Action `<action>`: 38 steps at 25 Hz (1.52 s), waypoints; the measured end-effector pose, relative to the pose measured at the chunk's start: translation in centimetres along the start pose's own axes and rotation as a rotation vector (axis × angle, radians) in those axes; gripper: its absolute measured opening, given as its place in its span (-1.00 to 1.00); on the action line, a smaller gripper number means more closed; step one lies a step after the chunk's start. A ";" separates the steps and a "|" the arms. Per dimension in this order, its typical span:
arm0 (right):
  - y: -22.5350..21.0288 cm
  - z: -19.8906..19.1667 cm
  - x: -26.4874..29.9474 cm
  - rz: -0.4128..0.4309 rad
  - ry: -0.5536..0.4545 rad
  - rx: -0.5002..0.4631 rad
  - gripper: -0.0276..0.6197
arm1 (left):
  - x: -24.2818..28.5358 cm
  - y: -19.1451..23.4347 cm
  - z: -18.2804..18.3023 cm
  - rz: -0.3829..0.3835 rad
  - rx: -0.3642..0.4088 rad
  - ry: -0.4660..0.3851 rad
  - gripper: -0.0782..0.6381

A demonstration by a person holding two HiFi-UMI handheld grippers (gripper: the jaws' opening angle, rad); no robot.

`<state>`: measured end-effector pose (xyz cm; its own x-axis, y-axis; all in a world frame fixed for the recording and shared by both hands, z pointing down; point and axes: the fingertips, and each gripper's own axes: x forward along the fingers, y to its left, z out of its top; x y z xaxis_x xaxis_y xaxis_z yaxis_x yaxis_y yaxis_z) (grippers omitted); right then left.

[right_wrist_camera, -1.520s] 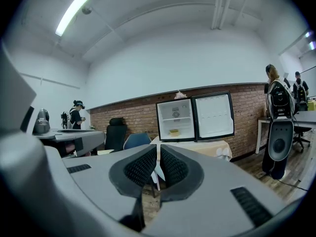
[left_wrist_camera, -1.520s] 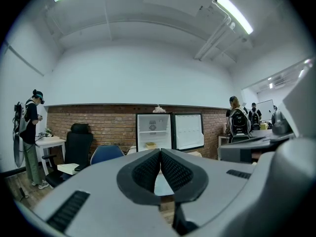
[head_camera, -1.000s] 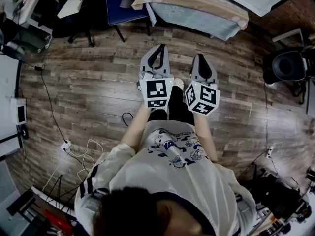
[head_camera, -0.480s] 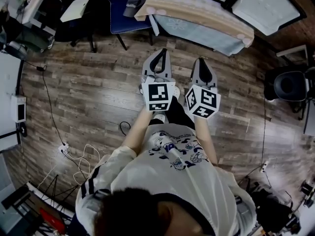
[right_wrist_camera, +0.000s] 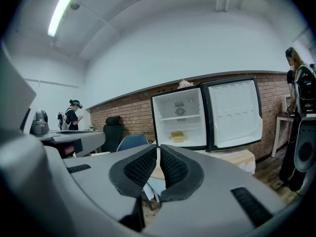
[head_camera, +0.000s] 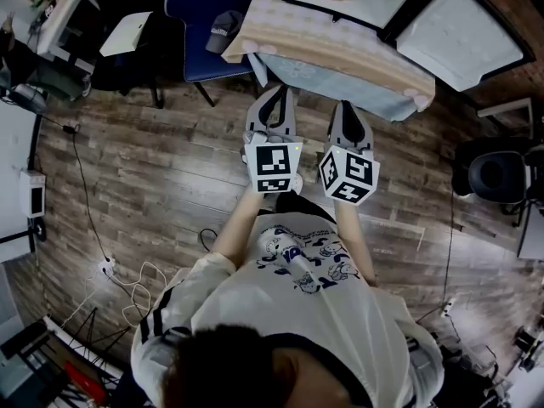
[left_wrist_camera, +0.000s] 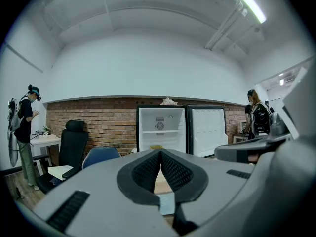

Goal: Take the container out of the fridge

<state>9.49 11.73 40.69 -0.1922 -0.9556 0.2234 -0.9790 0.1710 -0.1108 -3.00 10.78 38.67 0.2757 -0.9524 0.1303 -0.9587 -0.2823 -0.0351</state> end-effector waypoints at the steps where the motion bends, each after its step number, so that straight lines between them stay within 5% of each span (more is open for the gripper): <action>1: -0.5 0.3 0.8 0.003 -0.002 -0.002 -0.78 | 1.0 0.0 0.2 0.003 0.000 -0.003 -0.73; 21: -7.1 2.3 11.5 -0.033 0.023 0.036 -0.78 | 13.6 0.2 0.8 0.030 -0.015 0.036 -0.73; 38: -9.4 5.8 25.6 -0.111 0.019 0.065 -0.78 | 28.3 4.8 2.3 -0.045 -0.009 0.049 -0.73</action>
<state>14.17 -15.75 41.81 -0.0843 -0.9630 0.2558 -0.9881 0.0476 -0.1463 0.34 -17.79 39.91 0.3148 -0.9320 0.1798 -0.9461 -0.3234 -0.0197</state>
